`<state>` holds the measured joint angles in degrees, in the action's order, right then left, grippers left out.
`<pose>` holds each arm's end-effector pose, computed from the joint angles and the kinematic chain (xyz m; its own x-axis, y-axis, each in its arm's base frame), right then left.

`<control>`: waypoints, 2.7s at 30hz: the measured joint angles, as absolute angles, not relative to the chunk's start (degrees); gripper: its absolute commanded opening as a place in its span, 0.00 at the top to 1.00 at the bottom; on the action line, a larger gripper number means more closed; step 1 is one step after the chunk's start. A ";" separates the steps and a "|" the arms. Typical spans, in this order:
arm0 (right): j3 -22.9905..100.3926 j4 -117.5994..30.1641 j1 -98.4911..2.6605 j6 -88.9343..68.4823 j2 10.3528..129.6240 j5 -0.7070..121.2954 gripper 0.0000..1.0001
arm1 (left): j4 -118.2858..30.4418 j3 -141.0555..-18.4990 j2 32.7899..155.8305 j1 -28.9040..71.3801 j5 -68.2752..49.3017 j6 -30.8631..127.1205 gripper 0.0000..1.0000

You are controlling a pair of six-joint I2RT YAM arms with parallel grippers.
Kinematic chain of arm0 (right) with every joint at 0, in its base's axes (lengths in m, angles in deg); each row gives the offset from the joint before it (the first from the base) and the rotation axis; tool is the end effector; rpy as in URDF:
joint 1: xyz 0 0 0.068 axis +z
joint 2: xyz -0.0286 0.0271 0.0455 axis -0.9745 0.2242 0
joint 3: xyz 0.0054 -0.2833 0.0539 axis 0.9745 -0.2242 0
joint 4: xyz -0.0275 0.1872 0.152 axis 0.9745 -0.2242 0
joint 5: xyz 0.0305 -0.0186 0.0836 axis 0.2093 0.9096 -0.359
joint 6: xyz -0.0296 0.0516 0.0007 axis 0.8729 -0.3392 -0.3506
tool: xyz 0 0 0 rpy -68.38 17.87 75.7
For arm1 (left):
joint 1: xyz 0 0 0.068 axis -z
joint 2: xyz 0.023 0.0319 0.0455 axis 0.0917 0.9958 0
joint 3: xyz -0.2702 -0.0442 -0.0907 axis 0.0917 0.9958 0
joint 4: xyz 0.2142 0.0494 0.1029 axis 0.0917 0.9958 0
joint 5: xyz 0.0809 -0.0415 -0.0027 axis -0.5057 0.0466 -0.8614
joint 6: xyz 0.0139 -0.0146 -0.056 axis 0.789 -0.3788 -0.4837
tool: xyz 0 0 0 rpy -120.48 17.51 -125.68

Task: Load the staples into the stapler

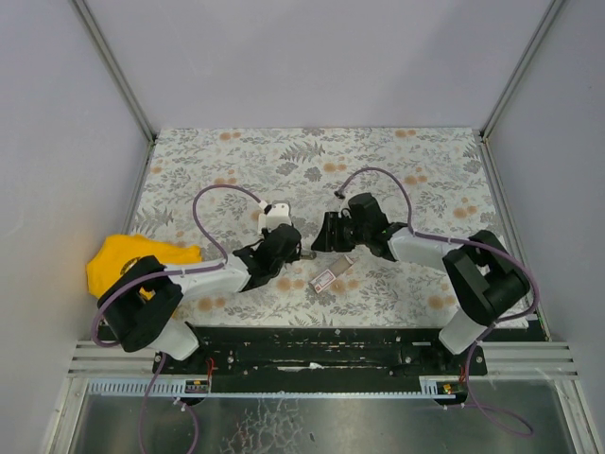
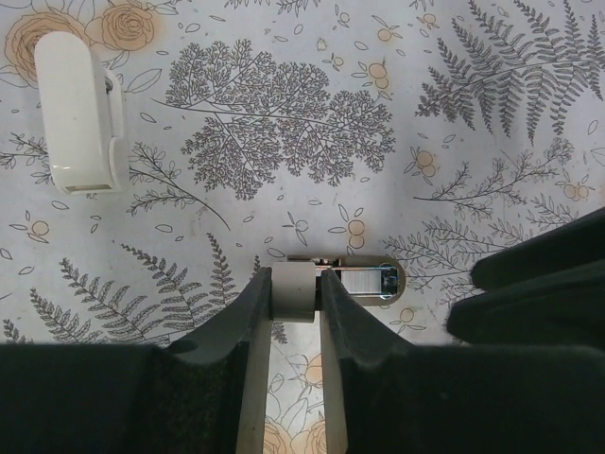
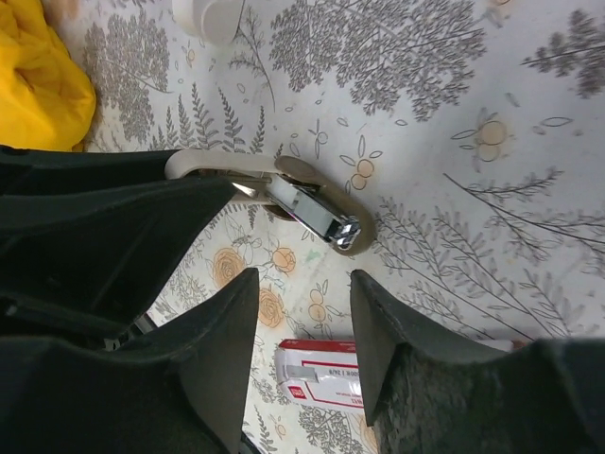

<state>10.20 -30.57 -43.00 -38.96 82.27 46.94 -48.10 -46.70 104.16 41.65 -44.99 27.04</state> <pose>0.2653 0.1982 0.2087 -0.8213 0.1002 -0.5616 -0.3591 0.6741 0.6454 0.2075 -0.1926 0.1997 -0.5896 -0.0721 -0.8045 0.1081 0.9800 -0.1671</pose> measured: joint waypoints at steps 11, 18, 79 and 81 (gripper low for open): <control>12.52 -30.57 -41.34 -39.03 90.60 46.81 0.58 | -46.97 -46.92 104.22 43.82 -48.40 25.64 0.98; 13.35 -29.89 -41.19 -39.40 93.09 45.94 0.66 | -44.43 -49.15 105.73 45.55 -50.74 25.43 0.87; 8.63 -40.93 -47.85 -29.72 73.81 38.26 0.28 | -61.19 -43.66 110.39 31.38 -3.70 61.88 0.10; 8.52 -40.93 -47.85 -29.72 73.77 38.26 0.28 | -61.17 -44.03 110.76 31.36 -3.05 61.82 0.12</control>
